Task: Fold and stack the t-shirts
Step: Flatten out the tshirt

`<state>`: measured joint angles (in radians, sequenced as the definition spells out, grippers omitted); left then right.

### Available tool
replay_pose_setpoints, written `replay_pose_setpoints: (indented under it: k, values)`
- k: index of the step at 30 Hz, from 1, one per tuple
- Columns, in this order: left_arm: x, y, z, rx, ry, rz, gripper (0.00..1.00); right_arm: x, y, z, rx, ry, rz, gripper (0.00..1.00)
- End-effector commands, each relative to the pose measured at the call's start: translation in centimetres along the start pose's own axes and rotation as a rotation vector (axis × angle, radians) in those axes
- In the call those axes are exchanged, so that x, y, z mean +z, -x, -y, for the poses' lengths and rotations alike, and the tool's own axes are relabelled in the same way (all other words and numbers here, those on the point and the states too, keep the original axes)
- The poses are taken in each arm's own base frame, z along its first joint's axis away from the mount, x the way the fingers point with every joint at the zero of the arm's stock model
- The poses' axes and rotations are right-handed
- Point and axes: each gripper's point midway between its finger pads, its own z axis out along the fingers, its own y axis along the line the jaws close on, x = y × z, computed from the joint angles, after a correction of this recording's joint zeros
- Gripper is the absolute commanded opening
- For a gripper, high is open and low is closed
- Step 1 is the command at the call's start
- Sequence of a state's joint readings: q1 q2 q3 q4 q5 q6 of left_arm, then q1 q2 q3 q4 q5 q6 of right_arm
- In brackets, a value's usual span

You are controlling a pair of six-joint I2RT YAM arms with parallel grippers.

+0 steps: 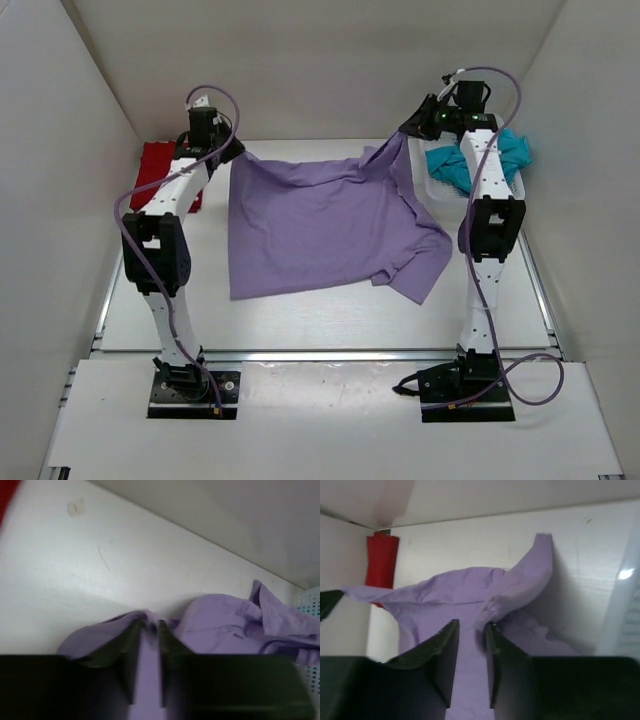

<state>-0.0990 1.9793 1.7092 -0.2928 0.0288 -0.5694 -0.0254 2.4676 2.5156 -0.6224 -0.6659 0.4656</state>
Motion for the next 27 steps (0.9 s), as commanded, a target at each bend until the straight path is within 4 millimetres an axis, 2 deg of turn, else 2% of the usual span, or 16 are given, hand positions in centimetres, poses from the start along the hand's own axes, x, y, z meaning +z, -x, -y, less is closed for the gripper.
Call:
replay_pose_setpoints:
  k: [1,3,4,6,8,9,11,12,14,15,16,18,19,21,23,27]
  values:
    - [-4.1,5.9,4.0,0.037,-0.079,0.135,0.41,-7.2,7.1,-9.5,-0.223,0.089,0.214,0.29]
    - [-6.5,6.2,4.3,0.034,-0.101,0.179,0.71,-8.2,6.9,-10.8,-0.264,0.057,0.222,0.48]
    - [-7.6,5.3,4.3,0.033,-0.111,0.184,0.77,-8.2,6.1,-12.1,-0.307,0.033,0.214,0.54]
    - [-8.8,2.5,3.7,0.006,-0.133,0.140,0.92,-8.8,5.1,-13.7,-0.365,-0.021,0.210,0.55]
    - [-10.4,-0.3,3.4,-0.013,-0.174,0.113,0.99,-9.2,3.7,-15.3,-0.413,-0.072,0.200,0.45]
    - [-11.2,-3.5,2.5,-0.015,-0.176,0.060,0.99,-9.1,2.4,-16.6,-0.441,-0.088,0.181,0.40]
    - [-12.1,-9.4,0.0,-0.040,-0.166,-0.024,0.99,-9.5,0.0,-18.6,-0.454,-0.100,0.141,0.11]
    - [-13.6,-10.1,0.4,-0.073,-0.223,-0.042,0.99,-9.0,-1.5,-18.5,-0.456,-0.117,0.105,0.04]
    - [-15.2,-13.2,-1.4,-0.113,-0.272,-0.068,0.99,-8.5,-6.5,-19.0,-0.488,-0.177,0.024,0.00]
    - [-15.6,-15.2,-2.5,-0.116,-0.257,-0.108,0.98,-7.7,-7.4,-20.7,-0.531,-0.152,0.057,0.00]
    - [-16.4,-15.3,-2.4,-0.102,-0.275,-0.098,0.81,-8.5,-9.8,-19.1,-0.520,-0.196,0.036,0.00]
    - [-17.6,-17.1,-3.8,-0.091,-0.231,-0.114,0.43,-9.6,-13.3,-19.2,-0.491,-0.120,0.050,0.00]
    - [-18.3,-17.5,-4.8,-0.081,-0.197,-0.092,0.35,-10.8,-14.9,-19.0,-0.445,-0.058,0.059,0.00]
    - [-19.3,-19.8,-7.8,-0.101,-0.104,-0.116,0.33,-13.4,-16.9,-18.8,-0.415,-0.005,0.095,0.00]
    - [-20.4,-20.3,-9.4,-0.141,-0.054,-0.078,0.40,-14.1,-19.9,-16.6,-0.439,-0.085,0.072,0.00]
    - [-21.0,-22.7,-12.7,-0.251,0.022,-0.071,0.50,-15.8,-24.1,-15.2,-0.377,-0.041,0.051,0.01]
